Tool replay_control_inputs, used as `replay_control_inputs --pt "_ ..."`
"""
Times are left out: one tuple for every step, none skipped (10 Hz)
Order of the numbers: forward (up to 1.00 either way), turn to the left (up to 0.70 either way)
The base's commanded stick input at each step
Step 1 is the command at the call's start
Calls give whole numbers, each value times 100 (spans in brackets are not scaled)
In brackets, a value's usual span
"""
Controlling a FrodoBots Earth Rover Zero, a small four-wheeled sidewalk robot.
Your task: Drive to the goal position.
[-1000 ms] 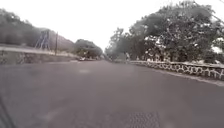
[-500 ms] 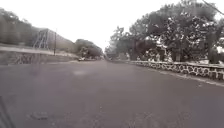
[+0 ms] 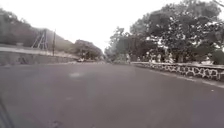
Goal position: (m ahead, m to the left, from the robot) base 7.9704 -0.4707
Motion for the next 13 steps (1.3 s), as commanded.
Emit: replay_control_inputs --pt "85 0" --pt "85 0" --pt "85 0" --pt "85 0" --pt "85 0" --pt "85 0" --pt "85 0" --pt "85 0" --pt "85 0" --pt "85 0" --pt "85 0" --pt "85 0" --pt "85 0"
